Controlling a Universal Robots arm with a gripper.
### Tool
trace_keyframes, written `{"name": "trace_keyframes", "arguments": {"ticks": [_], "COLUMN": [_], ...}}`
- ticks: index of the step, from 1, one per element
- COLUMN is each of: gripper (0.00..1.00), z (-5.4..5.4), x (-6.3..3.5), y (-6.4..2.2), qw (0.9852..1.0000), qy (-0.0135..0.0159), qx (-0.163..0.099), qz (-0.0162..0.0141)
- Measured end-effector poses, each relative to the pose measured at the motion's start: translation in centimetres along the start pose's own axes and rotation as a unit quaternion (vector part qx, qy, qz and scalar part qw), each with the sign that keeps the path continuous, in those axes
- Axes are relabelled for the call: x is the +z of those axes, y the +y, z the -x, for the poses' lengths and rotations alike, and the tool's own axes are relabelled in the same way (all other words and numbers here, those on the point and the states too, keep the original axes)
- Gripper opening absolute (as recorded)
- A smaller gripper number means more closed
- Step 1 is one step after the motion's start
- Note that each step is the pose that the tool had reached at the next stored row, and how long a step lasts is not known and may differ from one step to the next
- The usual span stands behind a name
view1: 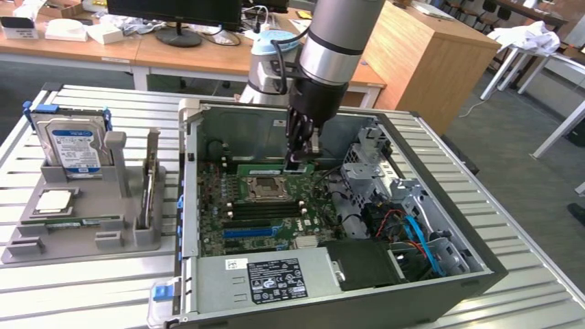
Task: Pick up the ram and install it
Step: 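Insert the ram into the slot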
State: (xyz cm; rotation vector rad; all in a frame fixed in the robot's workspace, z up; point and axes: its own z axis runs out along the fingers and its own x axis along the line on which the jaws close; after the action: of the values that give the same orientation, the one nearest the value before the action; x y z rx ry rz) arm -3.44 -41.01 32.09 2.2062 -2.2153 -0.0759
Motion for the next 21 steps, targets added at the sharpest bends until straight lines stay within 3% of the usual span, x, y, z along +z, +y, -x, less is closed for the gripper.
{"name": "trace_keyframes", "arguments": {"ticks": [21], "gripper": [0.11], "z": [-0.1], "x": [2.05], "y": [-0.09], "qw": [1.0000], "qy": [0.0000], "qx": [0.000], "qz": [-0.0005]}}
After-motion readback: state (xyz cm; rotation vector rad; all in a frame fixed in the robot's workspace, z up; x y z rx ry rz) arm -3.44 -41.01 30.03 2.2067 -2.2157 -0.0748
